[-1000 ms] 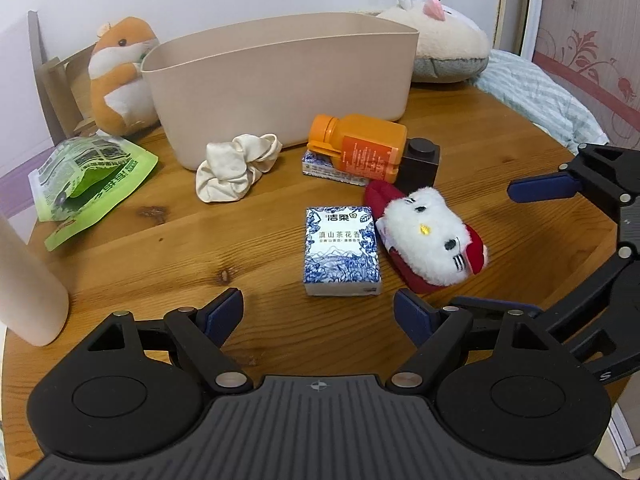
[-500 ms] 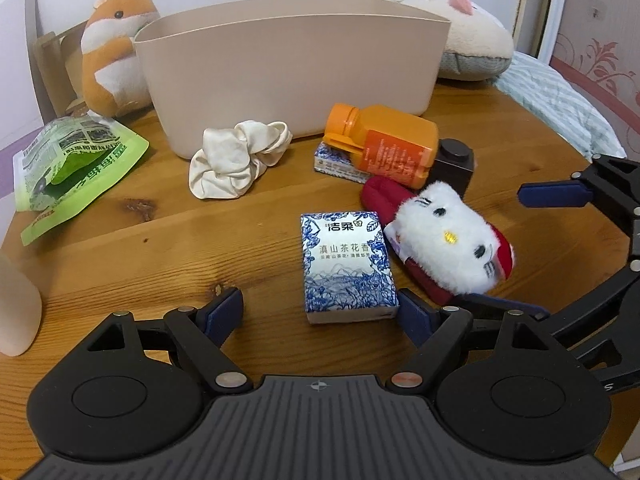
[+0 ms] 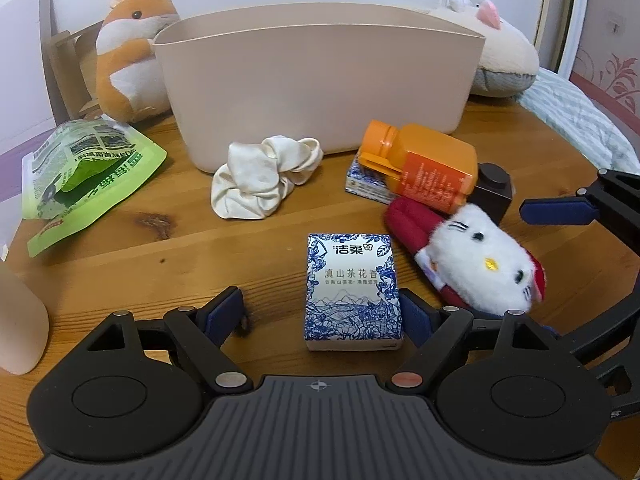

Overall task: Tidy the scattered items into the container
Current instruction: 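Grasp the blue-and-white tea box with the left gripper while the right grasps the Hello Kitty plush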

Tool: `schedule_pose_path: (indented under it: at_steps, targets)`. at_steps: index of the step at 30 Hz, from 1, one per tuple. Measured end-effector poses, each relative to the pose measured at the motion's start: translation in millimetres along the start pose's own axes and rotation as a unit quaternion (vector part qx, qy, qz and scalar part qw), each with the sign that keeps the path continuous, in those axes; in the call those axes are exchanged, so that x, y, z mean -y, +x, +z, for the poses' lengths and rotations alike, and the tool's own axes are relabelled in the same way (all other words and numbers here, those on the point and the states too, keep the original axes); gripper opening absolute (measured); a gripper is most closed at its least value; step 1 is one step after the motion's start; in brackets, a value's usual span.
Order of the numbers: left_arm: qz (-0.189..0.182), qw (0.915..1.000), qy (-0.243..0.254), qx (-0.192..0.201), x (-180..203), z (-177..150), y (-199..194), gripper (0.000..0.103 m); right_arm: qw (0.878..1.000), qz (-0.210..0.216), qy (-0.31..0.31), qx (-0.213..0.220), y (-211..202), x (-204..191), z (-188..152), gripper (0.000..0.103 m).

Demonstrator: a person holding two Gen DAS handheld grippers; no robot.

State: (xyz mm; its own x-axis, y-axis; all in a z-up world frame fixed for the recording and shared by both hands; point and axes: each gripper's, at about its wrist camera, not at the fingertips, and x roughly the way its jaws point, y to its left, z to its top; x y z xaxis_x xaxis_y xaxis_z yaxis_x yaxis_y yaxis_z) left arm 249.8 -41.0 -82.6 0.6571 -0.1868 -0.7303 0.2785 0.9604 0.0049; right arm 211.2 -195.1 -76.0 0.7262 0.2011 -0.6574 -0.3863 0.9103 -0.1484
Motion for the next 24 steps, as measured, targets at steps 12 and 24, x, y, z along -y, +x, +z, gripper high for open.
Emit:
schedule_pose_path:
  at_steps: [12, 24]
  targets:
    - [0.004, 1.0, -0.002, 0.005, -1.2, 4.5, 4.0, 0.075, 0.999, 0.029, 0.032, -0.014, 9.1, 9.0, -1.3, 0.056]
    - [0.006, 1.0, -0.004, -0.001, 3.7, 5.0, -1.8, 0.047, 0.999, 0.036, 0.031, -0.02, 2.5, 8.0, -5.3, 0.044]
